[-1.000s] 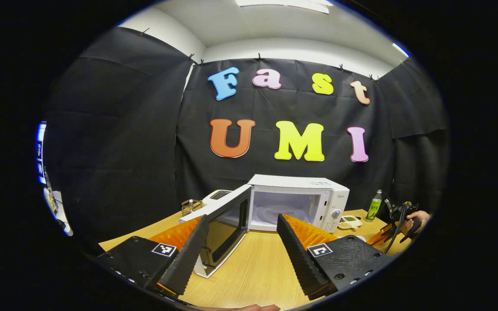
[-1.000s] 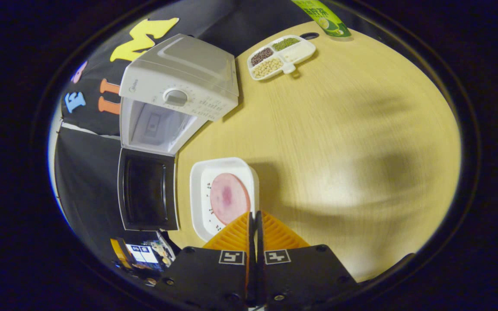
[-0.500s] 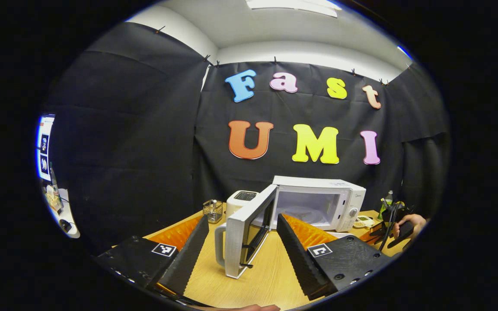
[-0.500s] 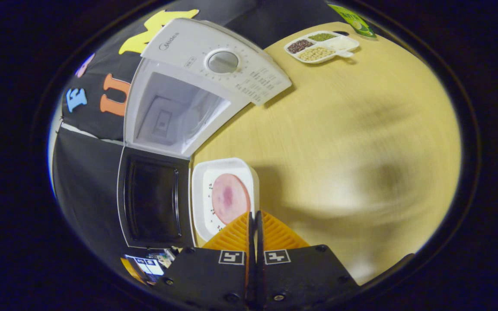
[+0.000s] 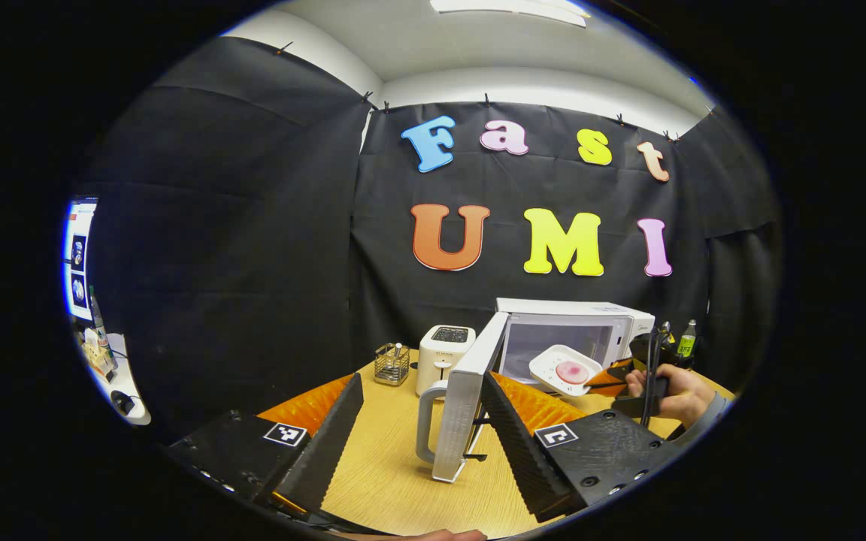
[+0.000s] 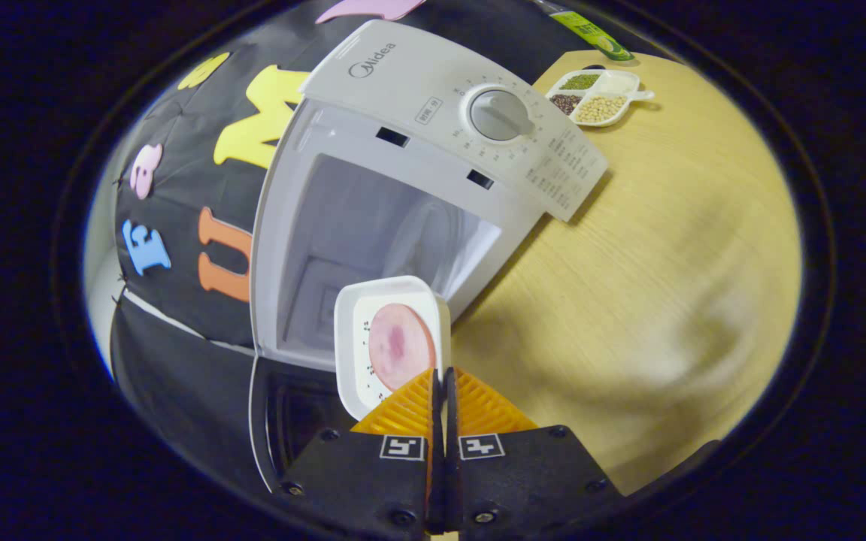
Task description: Open the microwave oven with the left hand, put the food in, and close the microwave oven.
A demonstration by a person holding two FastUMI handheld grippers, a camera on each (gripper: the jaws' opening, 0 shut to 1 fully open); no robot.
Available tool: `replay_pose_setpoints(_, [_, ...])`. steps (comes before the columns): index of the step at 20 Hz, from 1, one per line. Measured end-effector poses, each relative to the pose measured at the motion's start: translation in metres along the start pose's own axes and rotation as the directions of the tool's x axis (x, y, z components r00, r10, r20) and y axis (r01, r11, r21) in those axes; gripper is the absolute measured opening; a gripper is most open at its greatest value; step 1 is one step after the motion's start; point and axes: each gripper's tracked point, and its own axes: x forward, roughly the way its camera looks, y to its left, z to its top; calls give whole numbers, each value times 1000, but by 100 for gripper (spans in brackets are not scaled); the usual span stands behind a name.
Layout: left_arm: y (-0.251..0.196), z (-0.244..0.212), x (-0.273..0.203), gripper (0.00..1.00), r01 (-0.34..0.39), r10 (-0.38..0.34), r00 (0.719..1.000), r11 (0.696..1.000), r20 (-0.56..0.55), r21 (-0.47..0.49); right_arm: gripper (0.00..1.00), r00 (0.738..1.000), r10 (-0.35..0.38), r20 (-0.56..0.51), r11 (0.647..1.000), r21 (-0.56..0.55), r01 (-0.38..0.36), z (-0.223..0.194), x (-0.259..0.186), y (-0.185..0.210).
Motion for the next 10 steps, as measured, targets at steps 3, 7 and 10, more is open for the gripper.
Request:
replay_pose_setpoints(3, [-1,-2,3,94,12,-12,1000,1000,-8,-11,4,992,34,122,995,89,-45,13,32,21])
replay_pose_setpoints(7, [1,-6,11,94,17,-17,1000,1000,-25,-12,4,985,11,171,980,194,-45,20,69,32])
replay_pose_setpoints(10, [1,3,17,94,25,-25,1000,1000,1,13,4,968,8,251,980,189,-57,39,87,34])
